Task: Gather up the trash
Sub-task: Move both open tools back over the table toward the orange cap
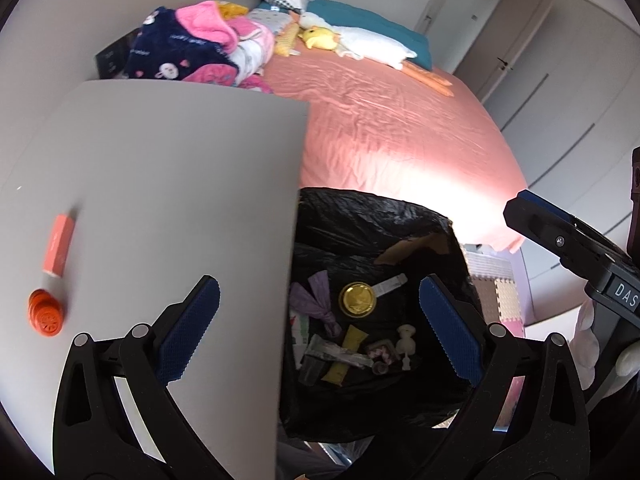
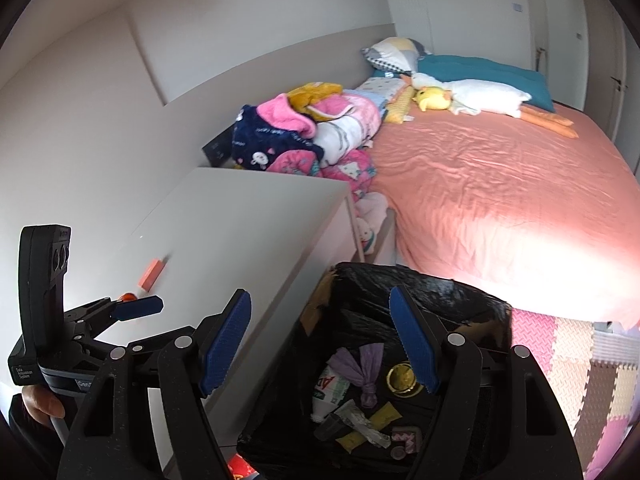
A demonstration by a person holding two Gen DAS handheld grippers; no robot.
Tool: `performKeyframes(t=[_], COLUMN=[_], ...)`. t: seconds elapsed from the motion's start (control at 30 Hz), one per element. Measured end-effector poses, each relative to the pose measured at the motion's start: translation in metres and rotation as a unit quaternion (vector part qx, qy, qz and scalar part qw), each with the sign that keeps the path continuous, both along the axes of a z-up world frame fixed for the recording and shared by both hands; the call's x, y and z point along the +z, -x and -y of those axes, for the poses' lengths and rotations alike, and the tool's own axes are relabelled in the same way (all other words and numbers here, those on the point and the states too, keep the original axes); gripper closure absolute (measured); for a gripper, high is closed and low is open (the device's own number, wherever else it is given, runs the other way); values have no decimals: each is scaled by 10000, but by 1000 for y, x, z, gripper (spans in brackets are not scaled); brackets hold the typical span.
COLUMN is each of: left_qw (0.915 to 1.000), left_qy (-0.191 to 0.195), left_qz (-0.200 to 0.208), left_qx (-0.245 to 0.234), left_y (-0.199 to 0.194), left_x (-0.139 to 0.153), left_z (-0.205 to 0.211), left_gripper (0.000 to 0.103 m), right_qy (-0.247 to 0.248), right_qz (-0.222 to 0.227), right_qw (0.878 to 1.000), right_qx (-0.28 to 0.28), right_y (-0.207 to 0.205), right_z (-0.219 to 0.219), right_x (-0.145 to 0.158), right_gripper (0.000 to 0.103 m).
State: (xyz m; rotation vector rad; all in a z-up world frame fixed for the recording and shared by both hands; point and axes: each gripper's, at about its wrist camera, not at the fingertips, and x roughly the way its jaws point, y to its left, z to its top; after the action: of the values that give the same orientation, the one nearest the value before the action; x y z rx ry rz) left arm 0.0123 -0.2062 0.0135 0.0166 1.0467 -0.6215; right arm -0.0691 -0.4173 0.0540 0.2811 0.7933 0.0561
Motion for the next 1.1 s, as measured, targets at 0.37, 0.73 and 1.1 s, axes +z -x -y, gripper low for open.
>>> performKeyframes(t=[0.37,0.73,1.1], left_qw=[9980,9930,9851], left_qy=[12,5,-66], left_qz=[-87,-208,-275], left_qx=[632,1162,1696], left_y=[-11,-17,-28], left_x=[-9,-23,-37], left_z=[-53,-106,-156], left_gripper=[7,7,7], right_qy=[51,128,257], right_qz=[-137,-294,-400], right_qw=[9977,9928,9855], right_qx=[660,1157,1626], right_y=[-29,-58,-86], right_z=[-53,-104,-152], right_x=[-5,-14,-23], right_gripper=[31,31,31])
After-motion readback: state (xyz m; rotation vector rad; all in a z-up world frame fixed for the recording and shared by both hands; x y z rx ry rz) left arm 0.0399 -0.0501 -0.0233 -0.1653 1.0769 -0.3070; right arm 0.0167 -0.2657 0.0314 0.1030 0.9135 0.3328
